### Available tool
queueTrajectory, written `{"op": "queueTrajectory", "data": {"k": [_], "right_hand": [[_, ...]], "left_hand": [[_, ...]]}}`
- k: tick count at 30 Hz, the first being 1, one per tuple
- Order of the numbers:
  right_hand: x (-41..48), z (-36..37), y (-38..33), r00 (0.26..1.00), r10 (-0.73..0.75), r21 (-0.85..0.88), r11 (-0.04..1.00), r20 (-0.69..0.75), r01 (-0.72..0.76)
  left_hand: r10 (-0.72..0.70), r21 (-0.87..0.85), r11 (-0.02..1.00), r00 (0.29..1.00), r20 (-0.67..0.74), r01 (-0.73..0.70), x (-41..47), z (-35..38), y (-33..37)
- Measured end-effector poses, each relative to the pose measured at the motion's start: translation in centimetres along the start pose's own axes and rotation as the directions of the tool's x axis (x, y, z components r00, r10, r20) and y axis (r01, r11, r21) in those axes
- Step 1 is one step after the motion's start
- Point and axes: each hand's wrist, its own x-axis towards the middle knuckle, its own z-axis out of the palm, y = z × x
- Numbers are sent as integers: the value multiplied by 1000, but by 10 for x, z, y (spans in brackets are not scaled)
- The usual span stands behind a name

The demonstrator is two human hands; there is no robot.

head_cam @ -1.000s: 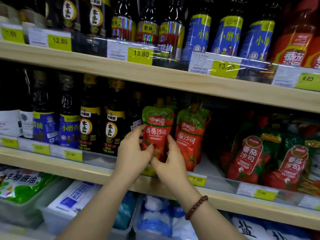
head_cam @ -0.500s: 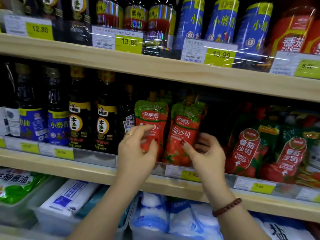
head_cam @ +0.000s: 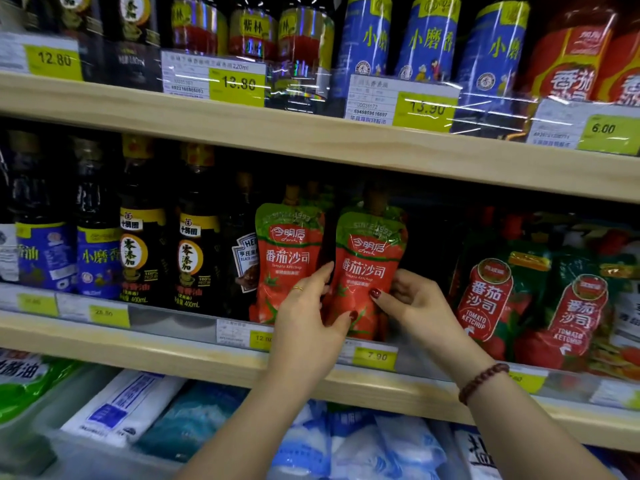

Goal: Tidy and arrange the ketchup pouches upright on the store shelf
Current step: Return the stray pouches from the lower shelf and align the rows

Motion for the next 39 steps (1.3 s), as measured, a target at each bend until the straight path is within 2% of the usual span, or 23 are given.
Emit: {"op": "queueTrajectory", "data": {"k": [3, 6, 8, 13, 27, 39], "right_hand": [[-4, 2, 0, 999, 4, -42, 999, -51, -7], [-15, 7, 2, 964, -25, -253, 966, -266, -45], [-22, 9, 3, 936, -57, -340, 938, -347, -69], [-30, 14, -3, 936, -107, -432, 901, -335, -52], [-33, 11, 1, 957, -46, -278, 960, -285, -36], [-50, 1, -3, 986, 25, -118, 992, -164, -44]], "left_hand": [[3, 60, 998, 1000, -15, -2, -1, 4, 0], [16, 132, 991, 1000, -24, -13, -1, 5, -1], [48, 193, 980, 998, -29, -42, -1, 6, 1], [73, 249, 967, 996, -47, -59, 0, 12, 6], [59, 184, 981, 998, -18, -54, 2, 22, 6], [74, 196, 979, 996, -48, -63, -3, 19, 7]]}}
